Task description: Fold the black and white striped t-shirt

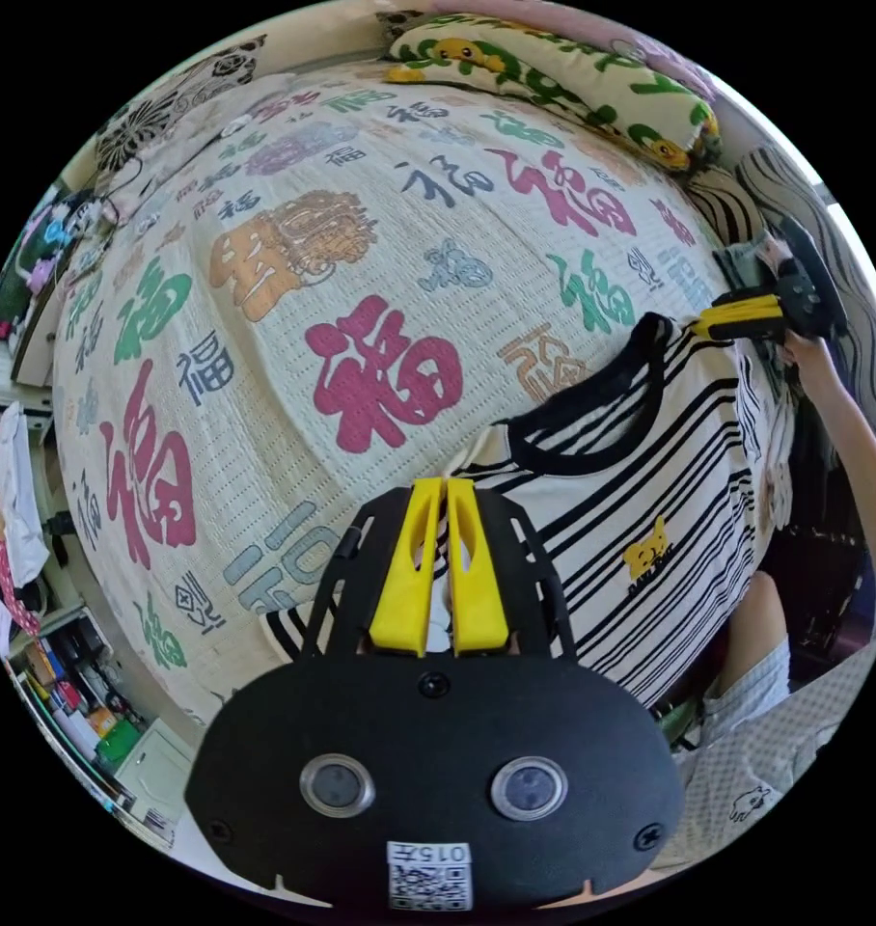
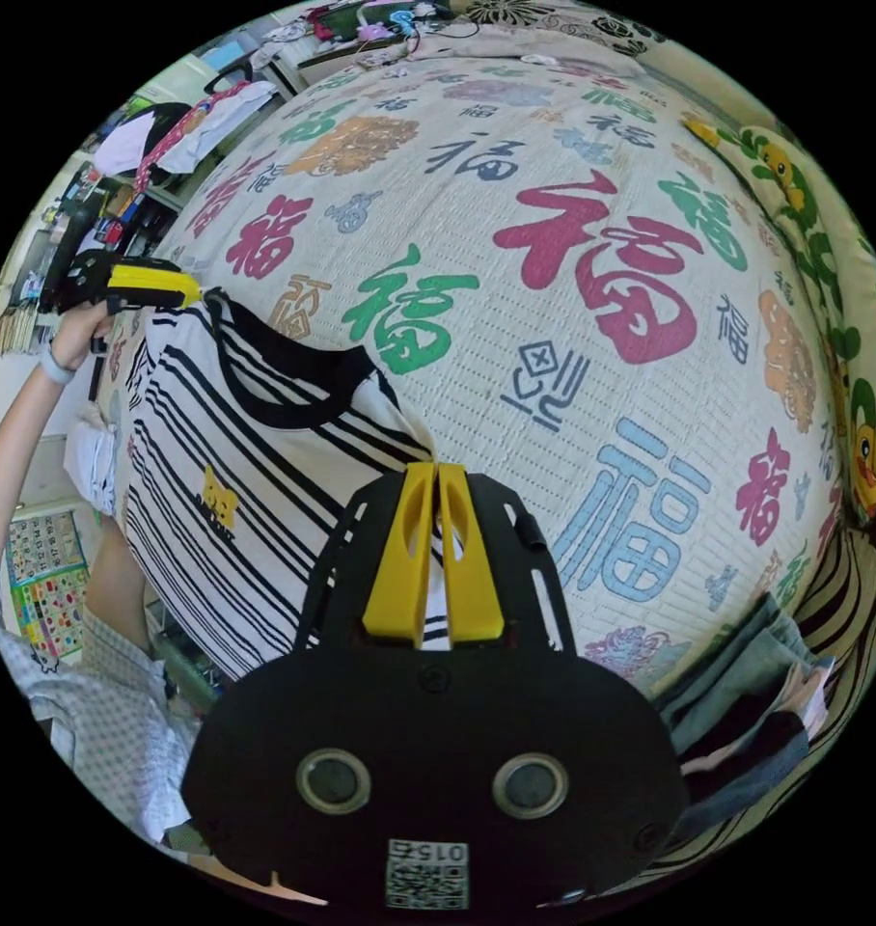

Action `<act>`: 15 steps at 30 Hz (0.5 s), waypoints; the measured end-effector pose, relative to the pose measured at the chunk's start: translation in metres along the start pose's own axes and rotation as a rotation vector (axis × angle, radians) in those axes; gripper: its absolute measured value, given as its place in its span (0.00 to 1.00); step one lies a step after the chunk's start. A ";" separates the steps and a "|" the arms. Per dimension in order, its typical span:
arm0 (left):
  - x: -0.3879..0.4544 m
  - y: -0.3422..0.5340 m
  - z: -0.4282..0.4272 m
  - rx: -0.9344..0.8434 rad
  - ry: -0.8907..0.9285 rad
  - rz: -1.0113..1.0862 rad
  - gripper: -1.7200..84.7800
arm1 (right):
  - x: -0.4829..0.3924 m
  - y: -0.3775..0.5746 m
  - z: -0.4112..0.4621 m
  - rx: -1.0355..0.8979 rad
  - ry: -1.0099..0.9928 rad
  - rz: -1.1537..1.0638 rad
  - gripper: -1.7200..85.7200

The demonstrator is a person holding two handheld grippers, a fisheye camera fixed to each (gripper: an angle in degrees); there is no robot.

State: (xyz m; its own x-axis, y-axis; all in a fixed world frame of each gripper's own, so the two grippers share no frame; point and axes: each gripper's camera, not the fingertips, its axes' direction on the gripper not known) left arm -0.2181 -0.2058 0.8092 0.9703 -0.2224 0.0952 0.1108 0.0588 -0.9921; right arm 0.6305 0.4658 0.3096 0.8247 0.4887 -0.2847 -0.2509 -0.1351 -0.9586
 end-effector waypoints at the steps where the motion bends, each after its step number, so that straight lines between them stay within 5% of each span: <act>1: 0.001 0.000 0.000 -0.008 -0.012 0.006 0.03 | 0.002 -0.005 0.003 -0.009 -0.004 0.005 0.01; 10: 0.015 0.040 0.004 0.017 -0.056 -0.085 0.08 | 0.008 0.013 0.054 0.030 -0.036 0.050 0.05; 15: 0.031 0.113 -0.068 0.256 -0.295 -0.179 0.09 | 0.031 0.087 0.029 0.230 0.091 0.254 0.02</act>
State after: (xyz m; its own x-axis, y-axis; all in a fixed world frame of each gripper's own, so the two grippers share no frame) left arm -0.1901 -0.2717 0.6942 0.9467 0.0346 0.3203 0.2969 0.2925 -0.9090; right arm 0.6190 0.4945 0.2182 0.7603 0.3844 -0.5237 -0.5529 -0.0403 -0.8323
